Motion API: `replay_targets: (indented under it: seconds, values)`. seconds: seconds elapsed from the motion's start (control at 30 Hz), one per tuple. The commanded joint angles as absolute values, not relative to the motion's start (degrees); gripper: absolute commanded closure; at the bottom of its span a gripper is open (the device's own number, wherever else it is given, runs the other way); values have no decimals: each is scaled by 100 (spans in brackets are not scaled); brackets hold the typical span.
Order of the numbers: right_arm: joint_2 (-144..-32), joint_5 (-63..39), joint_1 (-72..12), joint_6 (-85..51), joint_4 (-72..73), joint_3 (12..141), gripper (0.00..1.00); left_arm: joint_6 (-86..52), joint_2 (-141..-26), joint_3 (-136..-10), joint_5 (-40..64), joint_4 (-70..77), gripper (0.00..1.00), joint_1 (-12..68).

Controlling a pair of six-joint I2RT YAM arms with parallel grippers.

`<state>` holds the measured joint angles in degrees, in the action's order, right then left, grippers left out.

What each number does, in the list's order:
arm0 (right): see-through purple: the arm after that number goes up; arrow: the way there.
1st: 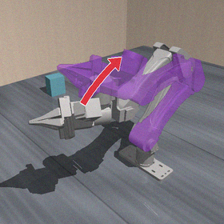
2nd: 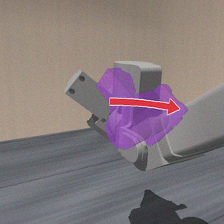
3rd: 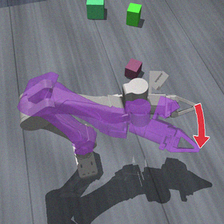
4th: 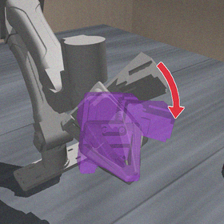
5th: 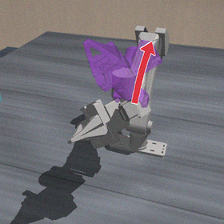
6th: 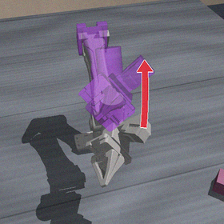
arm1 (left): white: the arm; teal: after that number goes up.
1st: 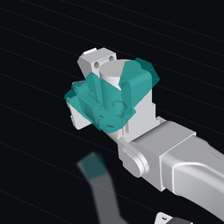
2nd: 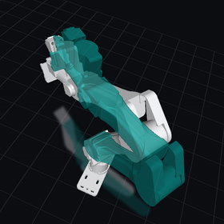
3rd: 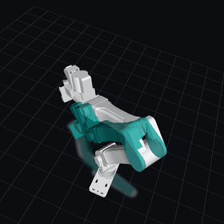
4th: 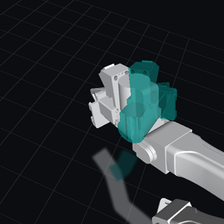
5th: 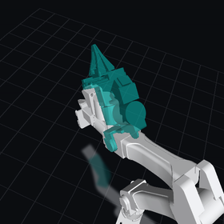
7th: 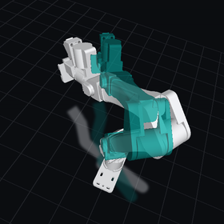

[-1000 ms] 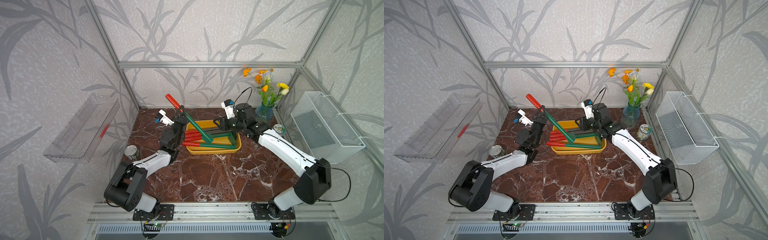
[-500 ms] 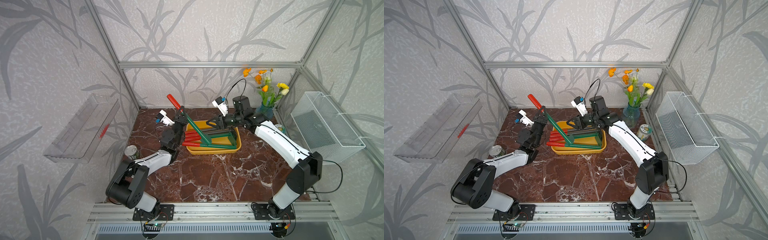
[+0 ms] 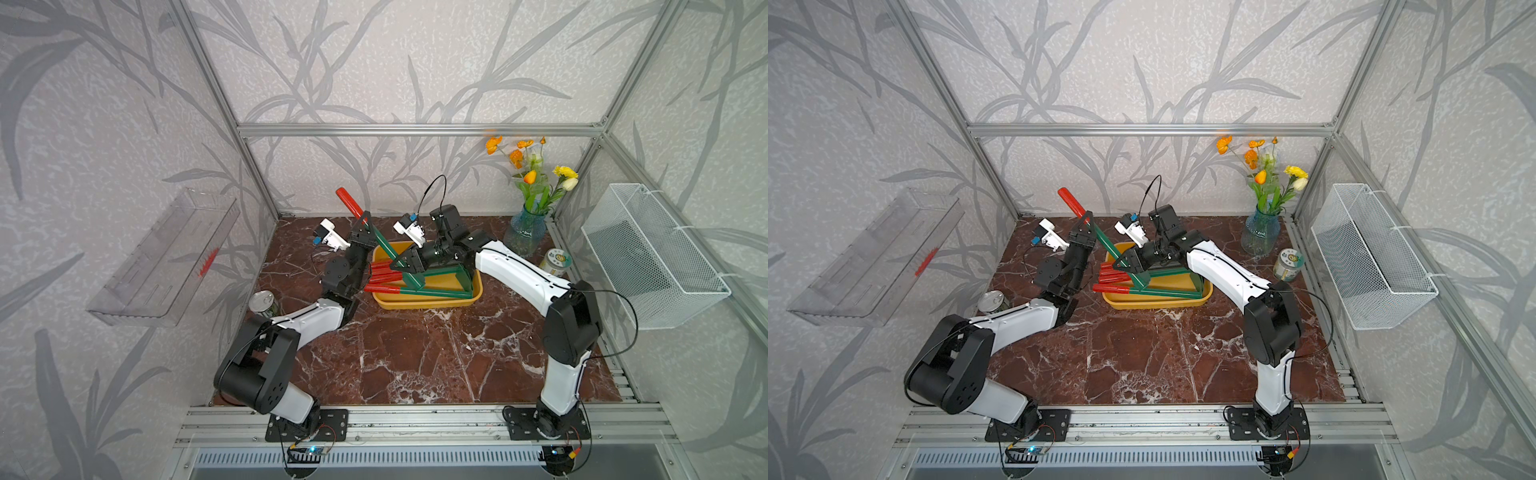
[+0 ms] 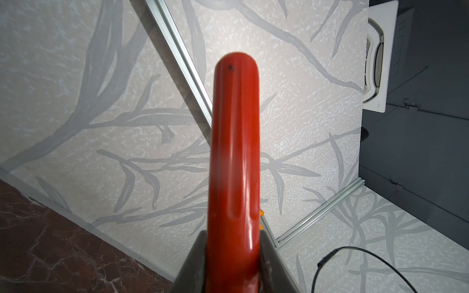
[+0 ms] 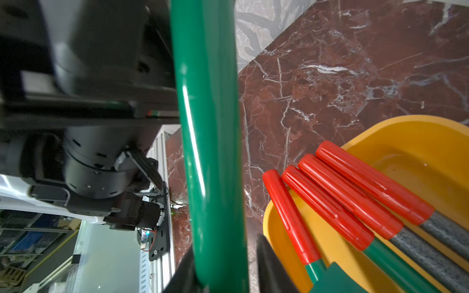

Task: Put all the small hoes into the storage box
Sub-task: Adjust the hoe.

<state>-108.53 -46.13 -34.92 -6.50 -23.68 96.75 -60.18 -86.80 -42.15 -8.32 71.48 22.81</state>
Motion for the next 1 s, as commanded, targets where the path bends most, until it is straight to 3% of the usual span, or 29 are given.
replay_targets:
  seconds: [0.0, 0.17, 0.43, 0.63, 0.87, 0.97]
  values:
    - [-10851, -4746, -3524, -633, -2287, 9835, 80, -6206, -8605, -4457, -764, 7803, 100, 2285]
    - [-10737, -4913, -3524, -723, -2170, 9739, 100, -6196, -8596, -4395, -824, 7842, 100, 2276]
    - [-10749, -4616, -3534, -313, -2805, 10035, 100, -5994, -8465, -4267, -833, 7745, 99, 2215]
    - [-11091, -3983, -3533, 451, -3978, 10795, 100, -5519, -7832, -4189, -103, 6415, 56, 2030]
    - [-11518, -3512, -3507, 1061, -4774, 11541, 100, -5027, -7095, -3789, 216, 5103, 29, 1871]
    - [-11665, -3364, -3472, 1266, -5008, 11768, 100, -5004, -6941, -3598, 366, 4885, 23, 1747]
